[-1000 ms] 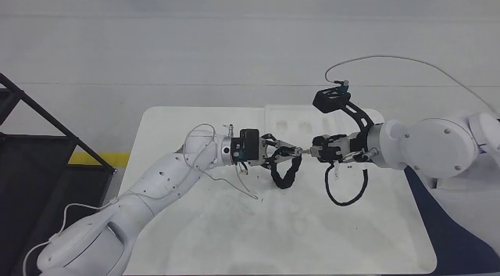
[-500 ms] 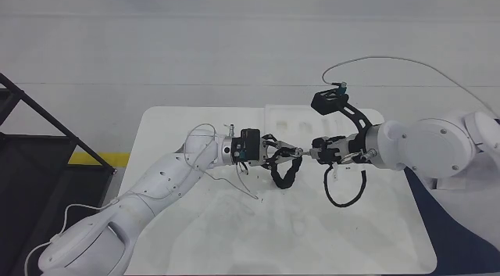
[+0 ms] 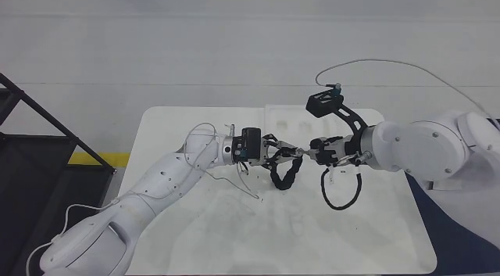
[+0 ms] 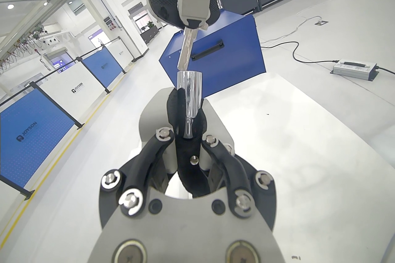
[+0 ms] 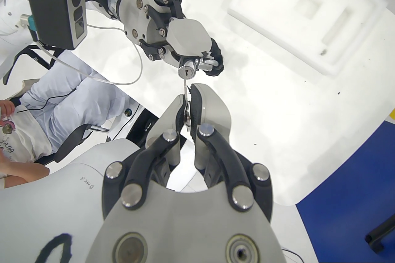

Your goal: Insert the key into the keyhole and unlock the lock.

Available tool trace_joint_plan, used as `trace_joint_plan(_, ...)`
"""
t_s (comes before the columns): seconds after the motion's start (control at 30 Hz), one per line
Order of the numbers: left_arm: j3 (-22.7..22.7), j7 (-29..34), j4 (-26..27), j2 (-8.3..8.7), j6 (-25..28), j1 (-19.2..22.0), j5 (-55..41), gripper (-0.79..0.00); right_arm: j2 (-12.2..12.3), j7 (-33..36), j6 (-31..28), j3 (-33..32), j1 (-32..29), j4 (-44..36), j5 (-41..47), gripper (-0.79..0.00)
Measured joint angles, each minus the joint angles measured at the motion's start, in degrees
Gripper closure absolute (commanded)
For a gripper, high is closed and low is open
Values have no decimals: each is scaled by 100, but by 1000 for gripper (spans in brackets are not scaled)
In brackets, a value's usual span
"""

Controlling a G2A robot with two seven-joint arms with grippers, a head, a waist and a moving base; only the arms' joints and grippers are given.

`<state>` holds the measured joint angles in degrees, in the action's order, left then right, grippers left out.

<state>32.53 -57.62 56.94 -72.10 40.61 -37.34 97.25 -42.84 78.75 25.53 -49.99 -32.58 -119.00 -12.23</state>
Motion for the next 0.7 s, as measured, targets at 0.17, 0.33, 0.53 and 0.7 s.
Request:
trace_joint_plan(0.17,24,-13,-20,-5,9,-2,49,0,14,-7,7,79,79,6,14,0)
trace_joint_plan(0.33,90,-163,-198,33,157,73,170,0,44,268,-270,174,234,98,90,0)
trace_joint_plan(0.53,181,-212,-103,140,398,251,552,0,67,454,-455,393,475,211,102,0)
trace_joint_plan(0.7,149,-135,185,197,466,351,954,0,50,510,-510,591,726,316,266,0)
